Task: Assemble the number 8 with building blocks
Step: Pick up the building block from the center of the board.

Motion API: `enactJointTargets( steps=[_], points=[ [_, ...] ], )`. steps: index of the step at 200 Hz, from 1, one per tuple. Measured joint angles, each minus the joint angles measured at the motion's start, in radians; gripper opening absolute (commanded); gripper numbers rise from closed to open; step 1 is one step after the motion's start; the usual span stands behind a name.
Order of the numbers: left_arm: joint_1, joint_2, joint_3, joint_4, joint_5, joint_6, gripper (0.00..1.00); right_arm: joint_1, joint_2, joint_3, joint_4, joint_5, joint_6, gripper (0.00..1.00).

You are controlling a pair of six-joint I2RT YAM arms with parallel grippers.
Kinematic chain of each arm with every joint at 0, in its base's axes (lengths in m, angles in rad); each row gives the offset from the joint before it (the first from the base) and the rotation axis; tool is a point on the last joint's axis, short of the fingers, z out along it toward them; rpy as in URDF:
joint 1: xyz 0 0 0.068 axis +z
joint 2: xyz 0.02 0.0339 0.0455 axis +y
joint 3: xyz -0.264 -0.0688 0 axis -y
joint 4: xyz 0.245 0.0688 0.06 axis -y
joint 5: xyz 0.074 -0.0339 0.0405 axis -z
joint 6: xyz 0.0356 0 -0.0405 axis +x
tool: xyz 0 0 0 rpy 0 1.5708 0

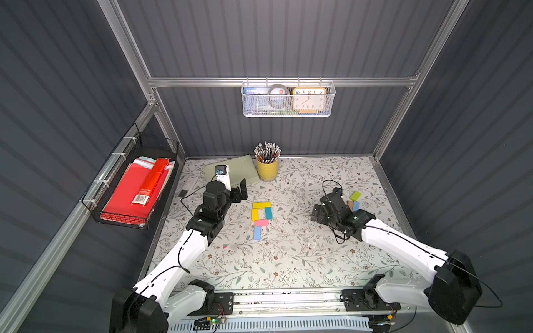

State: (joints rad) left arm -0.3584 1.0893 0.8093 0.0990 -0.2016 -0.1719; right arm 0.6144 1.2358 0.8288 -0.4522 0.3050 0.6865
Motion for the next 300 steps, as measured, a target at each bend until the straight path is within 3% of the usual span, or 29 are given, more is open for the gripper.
enactJointTargets(
  steps=[30, 56, 99, 187, 300],
  points=[
    [0.000, 0.002, 0.000, 0.001, 0.008, 0.004, 0.99, -0.138, -0.025, -0.064, -0.007, -0.041, -0.072, 0.75],
    [0.000, 0.005, 0.000, 0.001, 0.011, 0.007, 0.99, -0.204, -0.010, -0.089, -0.011, -0.082, -0.145, 0.74],
    [0.000, 0.009, 0.000, 0.001, 0.016, 0.008, 0.99, -0.256, 0.140, -0.057, -0.020, -0.117, -0.264, 0.70],
    [0.000, 0.015, 0.000, 0.000, 0.026, 0.014, 1.00, -0.288, 0.264, -0.003, -0.026, -0.129, -0.381, 0.57],
    [0.000, 0.015, 0.000, 0.000, 0.026, 0.015, 0.99, -0.288, 0.344, 0.004, -0.019, -0.136, -0.404, 0.43]
  ],
)
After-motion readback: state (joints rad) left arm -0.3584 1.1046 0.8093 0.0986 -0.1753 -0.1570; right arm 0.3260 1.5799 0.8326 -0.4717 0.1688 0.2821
